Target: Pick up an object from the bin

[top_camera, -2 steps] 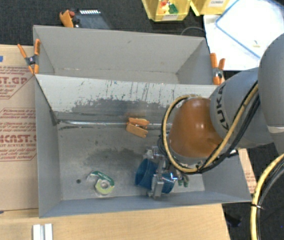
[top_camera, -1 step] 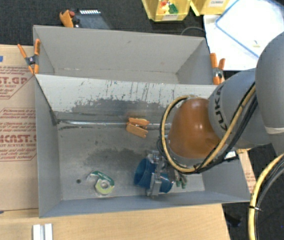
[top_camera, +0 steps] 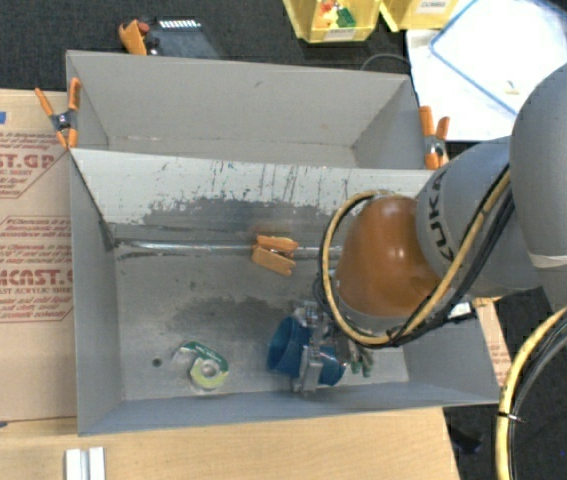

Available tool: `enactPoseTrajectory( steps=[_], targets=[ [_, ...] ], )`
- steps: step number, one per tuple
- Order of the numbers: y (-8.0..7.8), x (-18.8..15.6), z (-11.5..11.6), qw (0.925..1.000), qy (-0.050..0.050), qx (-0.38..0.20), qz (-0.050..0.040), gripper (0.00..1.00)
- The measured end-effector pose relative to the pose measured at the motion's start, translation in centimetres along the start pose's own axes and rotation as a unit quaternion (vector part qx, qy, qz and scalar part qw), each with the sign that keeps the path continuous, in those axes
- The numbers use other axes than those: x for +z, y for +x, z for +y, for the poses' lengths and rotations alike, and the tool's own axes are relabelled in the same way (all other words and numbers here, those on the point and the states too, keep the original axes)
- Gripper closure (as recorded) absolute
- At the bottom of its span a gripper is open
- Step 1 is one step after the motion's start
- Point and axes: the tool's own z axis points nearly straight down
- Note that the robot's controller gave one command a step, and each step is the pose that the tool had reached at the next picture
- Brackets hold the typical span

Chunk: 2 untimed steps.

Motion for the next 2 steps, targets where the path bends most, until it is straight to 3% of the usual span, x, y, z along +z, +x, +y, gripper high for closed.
enactPoseTrajectory(
  steps=[2],
  targets=[
    [0.1,-2.3,0.1,1.0000,0.000,0.000,0.0017,1.00]
  ],
)
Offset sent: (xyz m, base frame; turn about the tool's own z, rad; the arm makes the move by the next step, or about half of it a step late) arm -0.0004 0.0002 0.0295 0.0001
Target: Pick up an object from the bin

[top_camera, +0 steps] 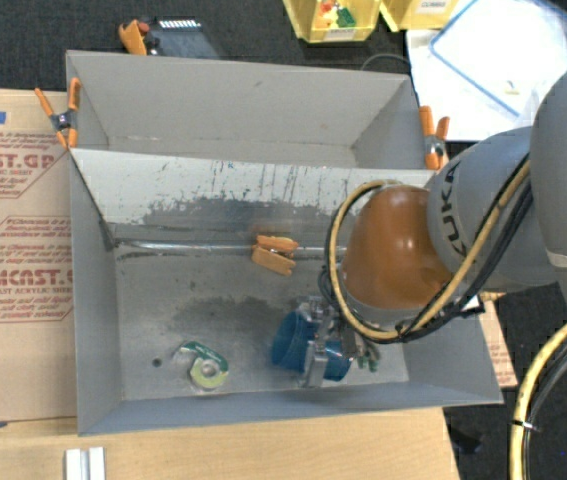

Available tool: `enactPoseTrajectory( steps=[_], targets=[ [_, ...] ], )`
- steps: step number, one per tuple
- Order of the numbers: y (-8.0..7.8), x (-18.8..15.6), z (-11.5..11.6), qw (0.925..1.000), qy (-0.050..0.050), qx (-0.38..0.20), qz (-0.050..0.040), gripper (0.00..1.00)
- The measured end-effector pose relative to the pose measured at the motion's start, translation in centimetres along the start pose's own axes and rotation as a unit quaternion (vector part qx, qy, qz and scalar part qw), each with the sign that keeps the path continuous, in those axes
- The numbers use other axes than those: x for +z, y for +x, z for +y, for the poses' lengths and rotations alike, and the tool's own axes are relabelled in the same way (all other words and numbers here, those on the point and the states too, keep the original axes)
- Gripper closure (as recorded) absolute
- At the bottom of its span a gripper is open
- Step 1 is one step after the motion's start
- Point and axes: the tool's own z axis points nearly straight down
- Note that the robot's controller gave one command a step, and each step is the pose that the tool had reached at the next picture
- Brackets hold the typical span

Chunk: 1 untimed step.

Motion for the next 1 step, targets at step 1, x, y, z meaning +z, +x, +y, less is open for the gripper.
enactPoseTrajectory(
  steps=[1],
  targets=[
    [-0.03,-9.43,0.07,1.0000,0.000,0.000,-0.0007,1.00]
  ],
)
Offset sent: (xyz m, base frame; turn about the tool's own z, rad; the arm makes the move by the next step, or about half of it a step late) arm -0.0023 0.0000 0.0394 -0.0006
